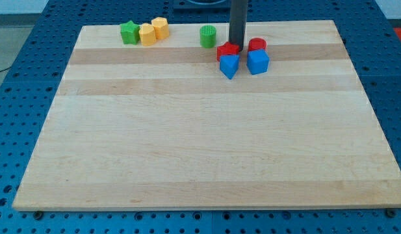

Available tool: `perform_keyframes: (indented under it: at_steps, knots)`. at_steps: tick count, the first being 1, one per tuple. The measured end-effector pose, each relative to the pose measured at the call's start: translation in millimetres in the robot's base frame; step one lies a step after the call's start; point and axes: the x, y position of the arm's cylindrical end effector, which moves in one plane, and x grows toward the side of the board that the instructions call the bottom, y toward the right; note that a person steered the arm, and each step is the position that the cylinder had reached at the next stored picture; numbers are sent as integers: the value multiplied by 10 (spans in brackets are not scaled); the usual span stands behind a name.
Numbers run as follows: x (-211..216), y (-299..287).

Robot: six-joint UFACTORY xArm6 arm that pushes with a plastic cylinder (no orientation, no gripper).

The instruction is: Push the green circle into the yellow blocks

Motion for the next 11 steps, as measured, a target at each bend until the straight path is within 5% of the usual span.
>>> perform_keyframes:
  at_steps: [5, 11]
  knots:
    - [-381, -913]
    - [-539, -1119]
